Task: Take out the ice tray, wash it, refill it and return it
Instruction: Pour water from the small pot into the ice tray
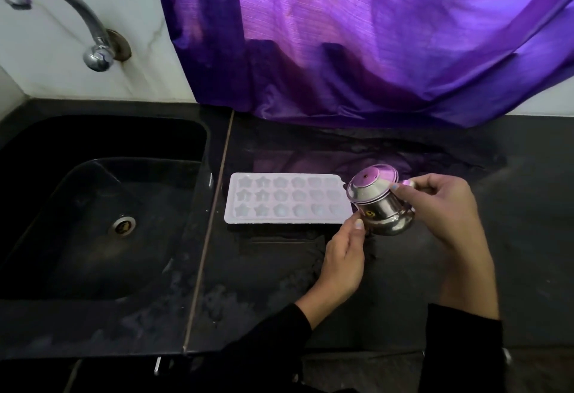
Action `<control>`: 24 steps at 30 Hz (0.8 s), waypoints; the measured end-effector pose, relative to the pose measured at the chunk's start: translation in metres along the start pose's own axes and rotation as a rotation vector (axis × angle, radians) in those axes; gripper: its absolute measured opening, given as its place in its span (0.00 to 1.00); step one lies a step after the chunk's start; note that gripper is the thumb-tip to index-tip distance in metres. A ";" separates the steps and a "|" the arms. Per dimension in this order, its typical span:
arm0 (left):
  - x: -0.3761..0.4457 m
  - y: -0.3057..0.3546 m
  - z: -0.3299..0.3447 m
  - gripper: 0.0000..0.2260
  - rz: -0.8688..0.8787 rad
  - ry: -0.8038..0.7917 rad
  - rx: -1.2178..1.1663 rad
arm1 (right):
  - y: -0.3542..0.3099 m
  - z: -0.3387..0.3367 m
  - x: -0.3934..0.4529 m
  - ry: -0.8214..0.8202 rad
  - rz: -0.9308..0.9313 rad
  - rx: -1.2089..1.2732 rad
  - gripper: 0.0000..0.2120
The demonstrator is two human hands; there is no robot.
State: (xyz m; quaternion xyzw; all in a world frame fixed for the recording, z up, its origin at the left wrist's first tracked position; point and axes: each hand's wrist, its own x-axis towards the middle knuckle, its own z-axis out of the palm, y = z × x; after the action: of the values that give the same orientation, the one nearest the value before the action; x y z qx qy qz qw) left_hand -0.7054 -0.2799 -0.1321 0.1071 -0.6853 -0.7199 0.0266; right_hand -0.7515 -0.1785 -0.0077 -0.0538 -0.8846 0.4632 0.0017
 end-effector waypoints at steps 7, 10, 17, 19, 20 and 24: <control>0.000 -0.004 0.009 0.18 -0.025 -0.022 0.028 | 0.010 -0.002 0.010 -0.008 0.015 -0.110 0.09; 0.001 -0.005 0.011 0.18 -0.032 -0.024 0.040 | 0.012 -0.003 0.012 -0.007 0.010 -0.123 0.09; 0.001 -0.007 0.014 0.19 -0.039 -0.031 0.037 | 0.014 -0.005 0.013 -0.008 0.004 -0.147 0.09; 0.001 -0.007 0.014 0.18 -0.037 -0.033 0.038 | 0.014 -0.005 0.011 -0.007 0.003 -0.152 0.09; 0.000 -0.006 0.014 0.18 -0.034 -0.033 0.041 | 0.014 -0.006 0.011 -0.005 0.004 -0.152 0.09; 0.000 -0.008 0.014 0.22 -0.031 -0.028 0.046 | 0.013 -0.007 0.008 -0.002 0.009 -0.145 0.09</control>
State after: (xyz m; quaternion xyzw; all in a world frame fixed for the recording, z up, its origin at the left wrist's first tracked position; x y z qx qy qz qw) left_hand -0.7071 -0.2656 -0.1391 0.1083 -0.7002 -0.7057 0.0034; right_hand -0.7583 -0.1646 -0.0142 -0.0575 -0.9157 0.3978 -0.0054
